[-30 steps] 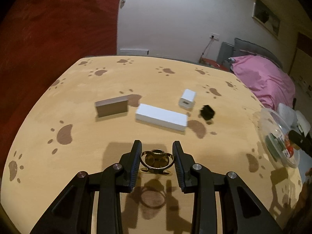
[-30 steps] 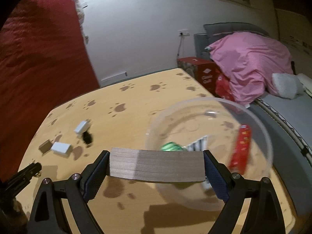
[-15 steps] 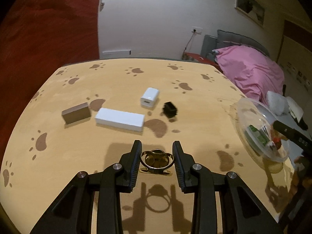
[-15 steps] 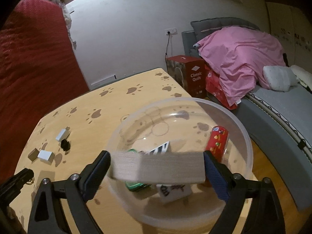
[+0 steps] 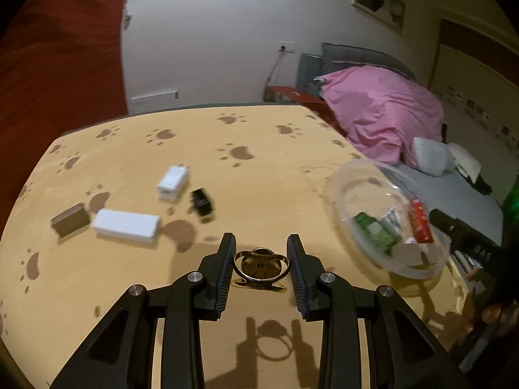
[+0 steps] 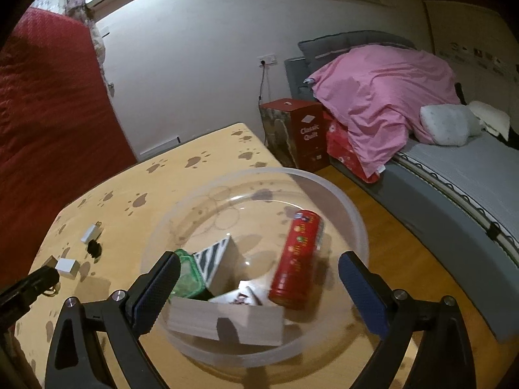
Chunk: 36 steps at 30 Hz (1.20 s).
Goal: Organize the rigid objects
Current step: 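Carry the wooden plank to the bowl with right tool while left carries ring, then release the ring into the bowl with left tool while right releases plank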
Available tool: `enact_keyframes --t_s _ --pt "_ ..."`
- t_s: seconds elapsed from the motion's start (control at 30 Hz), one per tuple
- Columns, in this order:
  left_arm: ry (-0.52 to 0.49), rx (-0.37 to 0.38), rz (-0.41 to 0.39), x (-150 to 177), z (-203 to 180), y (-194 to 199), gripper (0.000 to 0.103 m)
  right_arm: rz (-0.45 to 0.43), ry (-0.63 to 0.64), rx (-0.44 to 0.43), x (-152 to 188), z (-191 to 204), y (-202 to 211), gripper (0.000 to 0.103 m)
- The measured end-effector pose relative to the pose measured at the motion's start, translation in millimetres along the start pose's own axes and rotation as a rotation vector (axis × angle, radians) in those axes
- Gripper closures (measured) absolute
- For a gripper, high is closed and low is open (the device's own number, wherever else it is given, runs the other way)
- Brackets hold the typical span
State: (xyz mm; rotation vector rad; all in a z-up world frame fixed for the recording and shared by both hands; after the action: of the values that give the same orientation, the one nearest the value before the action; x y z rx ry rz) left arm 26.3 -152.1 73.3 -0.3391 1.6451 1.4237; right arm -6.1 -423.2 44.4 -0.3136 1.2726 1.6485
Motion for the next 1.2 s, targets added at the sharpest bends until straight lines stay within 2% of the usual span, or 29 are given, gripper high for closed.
enact_keyframes --t_s 0.63,1.1,1.13,1.17,1.2 --pt "-0.141 0.232 -0.031 -56.7 -86.2 -40.7 0.07 -0.021 -0.038 0.002 -6.7 -21.7 0.9 0.003" --pt "-0.168 0.293 -0.047 -72.3 -105.5 -64.8 0.069 -0.018 -0.05 0.003 -8.0 -25.5 -0.7 0.003" --pt "-0.163 0.297 -0.056 -73.6 -104.5 -65.9 0.062 -0.017 -0.05 0.004 -7.7 -26.3 -1.0 0.003" --pt "-0.156 0.296 -0.056 -74.3 -103.0 -67.0 0.046 -0.016 -0.05 0.005 -7.2 -26.9 -0.7 0.003" --pt "-0.143 0.293 -0.061 -74.7 -99.9 -67.4 0.038 -0.016 -0.05 0.006 -7.2 -27.3 -1.1 0.003"
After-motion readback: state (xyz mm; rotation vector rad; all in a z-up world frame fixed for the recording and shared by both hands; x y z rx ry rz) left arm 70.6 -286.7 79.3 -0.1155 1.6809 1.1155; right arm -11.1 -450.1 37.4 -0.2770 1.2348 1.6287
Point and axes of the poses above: each gripper's, at about its wrist camera, not at the fingertips, and y roughly against the way its jaws point, z to its left, x to its underside, the point moved 1 cm from there along -y, roughly the way its jaws point, and after that the axes turned 14 degrees about -y, right-handed, at the moved point
